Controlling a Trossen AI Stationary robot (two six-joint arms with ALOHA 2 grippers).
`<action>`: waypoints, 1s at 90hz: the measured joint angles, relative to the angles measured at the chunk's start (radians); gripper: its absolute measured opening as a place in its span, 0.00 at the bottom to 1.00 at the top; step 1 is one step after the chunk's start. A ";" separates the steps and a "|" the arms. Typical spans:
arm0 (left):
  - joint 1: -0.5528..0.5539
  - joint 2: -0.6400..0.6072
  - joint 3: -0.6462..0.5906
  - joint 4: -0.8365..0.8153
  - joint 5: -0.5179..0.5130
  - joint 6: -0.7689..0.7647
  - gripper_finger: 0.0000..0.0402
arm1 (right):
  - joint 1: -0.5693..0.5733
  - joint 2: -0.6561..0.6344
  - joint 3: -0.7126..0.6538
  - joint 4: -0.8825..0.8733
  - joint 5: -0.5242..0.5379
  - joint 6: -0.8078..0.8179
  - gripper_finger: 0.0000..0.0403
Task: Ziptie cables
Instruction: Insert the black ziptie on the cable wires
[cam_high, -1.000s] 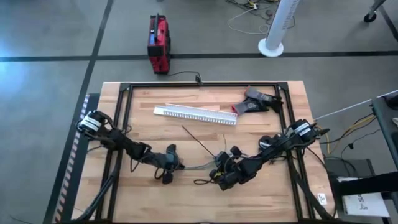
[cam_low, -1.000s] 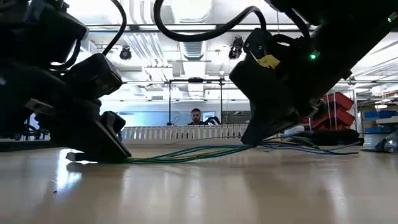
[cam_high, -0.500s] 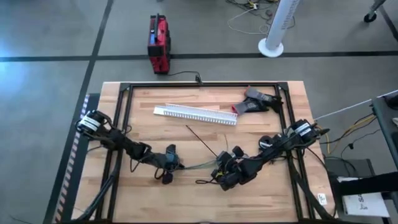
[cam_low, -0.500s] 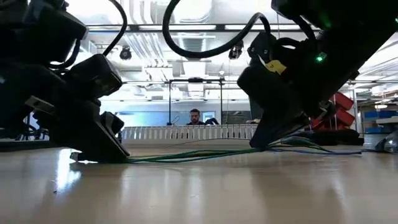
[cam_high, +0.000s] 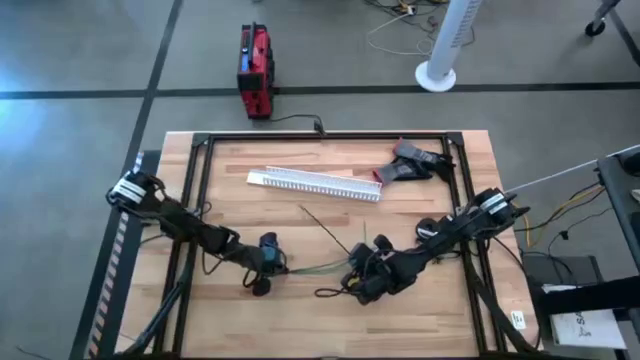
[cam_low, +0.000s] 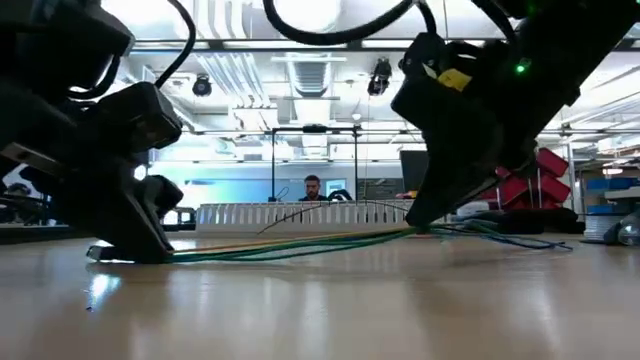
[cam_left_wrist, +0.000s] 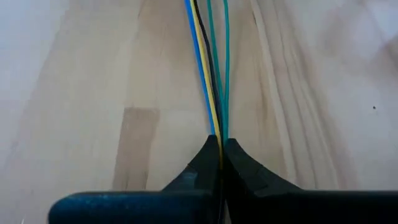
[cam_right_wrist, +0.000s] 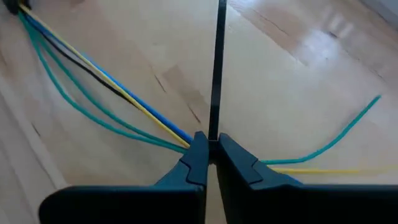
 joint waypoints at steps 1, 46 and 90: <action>0.000 0.000 0.000 -0.001 0.000 -0.001 0.00 | 0.000 0.001 0.000 -0.002 0.001 0.009 0.01; -0.019 -0.004 0.000 -0.030 -0.009 -0.039 0.00 | 0.003 0.010 -0.004 -0.077 0.046 0.039 0.03; -0.020 -0.061 -0.006 -0.089 0.036 -0.024 0.00 | 0.000 -0.088 -0.004 -0.189 -0.041 0.062 0.33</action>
